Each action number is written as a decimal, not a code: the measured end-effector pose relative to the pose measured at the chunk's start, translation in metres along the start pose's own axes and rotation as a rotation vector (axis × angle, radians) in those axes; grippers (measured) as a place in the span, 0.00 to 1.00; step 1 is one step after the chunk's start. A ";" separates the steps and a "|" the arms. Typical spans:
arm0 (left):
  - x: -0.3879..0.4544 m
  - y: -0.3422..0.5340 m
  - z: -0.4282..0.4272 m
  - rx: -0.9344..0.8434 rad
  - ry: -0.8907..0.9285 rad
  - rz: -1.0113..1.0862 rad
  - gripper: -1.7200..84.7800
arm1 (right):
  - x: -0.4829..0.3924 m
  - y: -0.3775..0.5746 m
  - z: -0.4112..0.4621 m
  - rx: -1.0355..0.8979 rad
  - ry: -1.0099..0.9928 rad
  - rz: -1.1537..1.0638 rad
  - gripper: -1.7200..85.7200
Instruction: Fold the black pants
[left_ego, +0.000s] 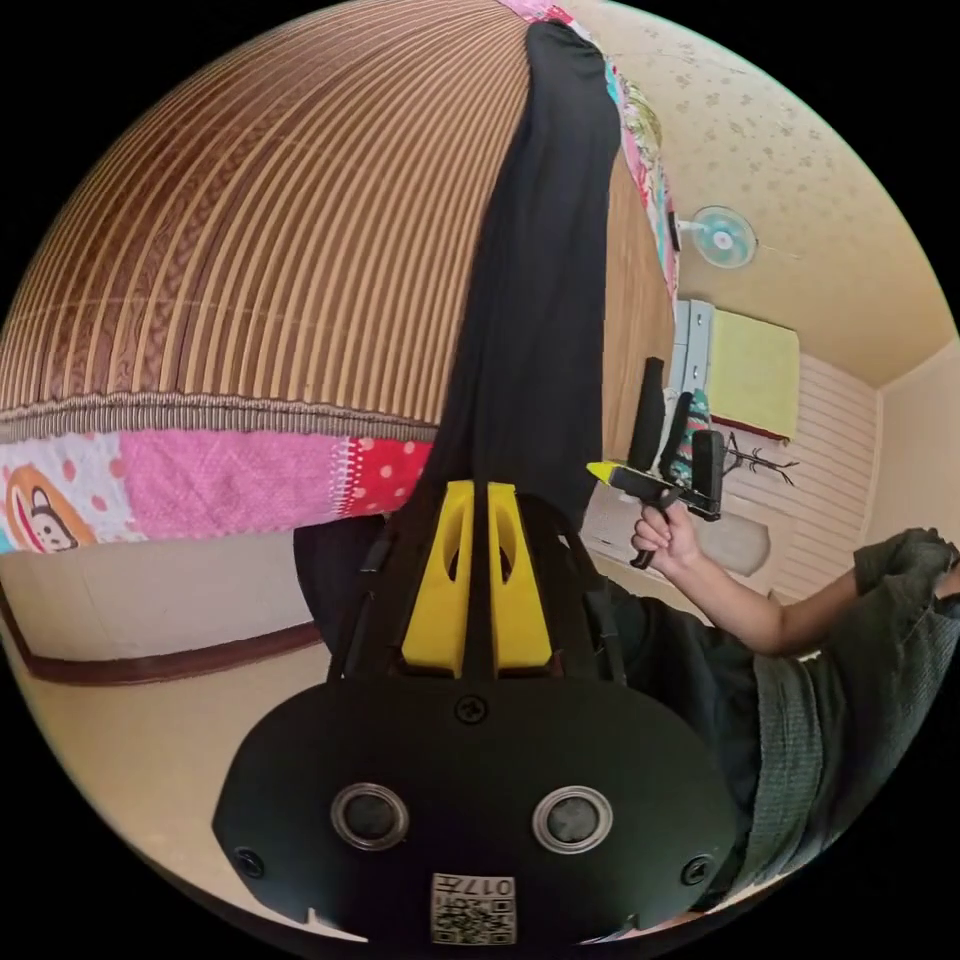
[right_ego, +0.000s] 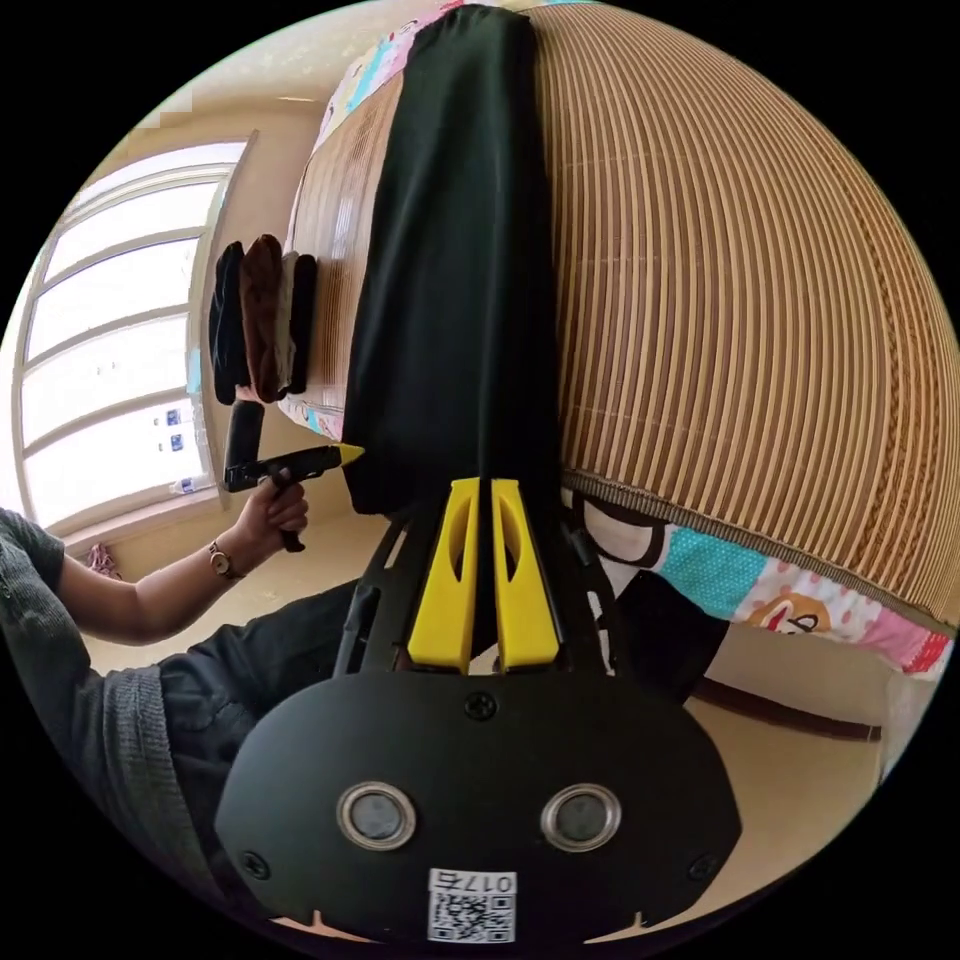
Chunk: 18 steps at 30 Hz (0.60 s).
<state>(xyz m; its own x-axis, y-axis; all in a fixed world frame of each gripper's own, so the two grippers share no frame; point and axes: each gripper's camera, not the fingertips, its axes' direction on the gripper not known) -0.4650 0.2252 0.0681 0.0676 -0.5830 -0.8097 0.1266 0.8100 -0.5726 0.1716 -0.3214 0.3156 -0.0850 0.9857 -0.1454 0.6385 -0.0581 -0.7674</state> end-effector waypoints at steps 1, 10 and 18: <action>0.002 0.005 0.006 0.010 -0.007 -0.015 0.03 | 0.002 -0.006 0.006 -0.018 0.055 0.002 0.05; 0.034 0.037 -0.012 0.180 -0.095 -0.074 0.10 | 0.042 -0.040 -0.018 0.052 0.012 0.046 0.06; 0.065 -0.082 -0.015 0.321 0.043 0.097 0.15 | 0.107 -0.155 -0.064 0.249 -0.086 0.028 0.14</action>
<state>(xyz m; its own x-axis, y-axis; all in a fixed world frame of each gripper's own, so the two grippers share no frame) -0.4860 0.1218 0.0606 0.0533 -0.4952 -0.8671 0.4270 0.7963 -0.4285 0.1125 -0.1966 0.4584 -0.1419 0.9667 -0.2130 0.4347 -0.1325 -0.8908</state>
